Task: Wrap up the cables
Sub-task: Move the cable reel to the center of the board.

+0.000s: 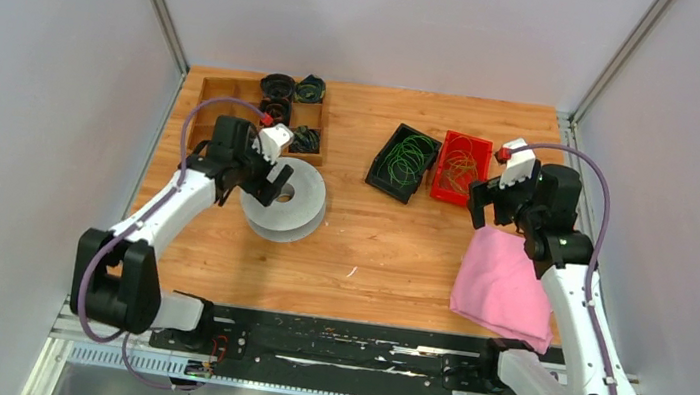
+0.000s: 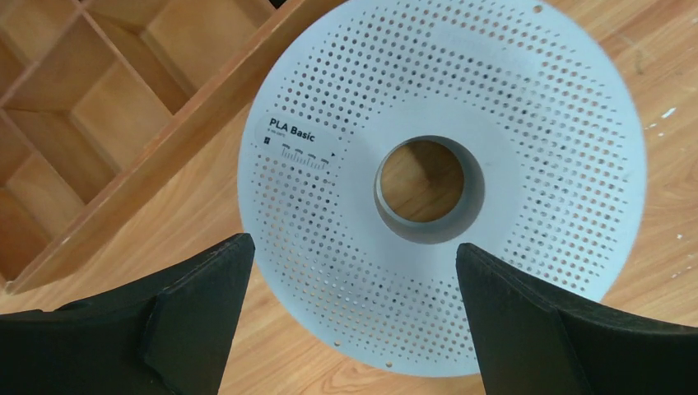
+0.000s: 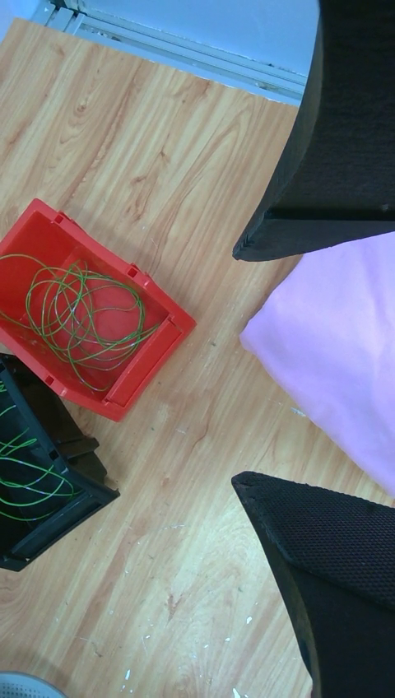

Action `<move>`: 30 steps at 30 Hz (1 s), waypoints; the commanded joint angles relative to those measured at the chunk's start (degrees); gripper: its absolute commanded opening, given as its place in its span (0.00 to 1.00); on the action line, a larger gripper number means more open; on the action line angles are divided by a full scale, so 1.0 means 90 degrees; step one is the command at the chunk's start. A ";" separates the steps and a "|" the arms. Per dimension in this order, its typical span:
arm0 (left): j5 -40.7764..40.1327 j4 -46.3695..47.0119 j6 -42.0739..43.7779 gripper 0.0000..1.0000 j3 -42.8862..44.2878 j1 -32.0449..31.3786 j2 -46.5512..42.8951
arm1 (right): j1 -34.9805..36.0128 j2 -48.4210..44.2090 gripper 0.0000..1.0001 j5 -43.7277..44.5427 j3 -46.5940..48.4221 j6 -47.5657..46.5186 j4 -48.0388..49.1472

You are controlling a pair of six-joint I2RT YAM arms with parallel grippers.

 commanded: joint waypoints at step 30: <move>-0.0893 -0.1059 -0.0433 0.97 0.1569 -0.0214 0.2363 | 0.0094 0.0002 0.96 -0.0212 -0.0179 -0.0186 0.0095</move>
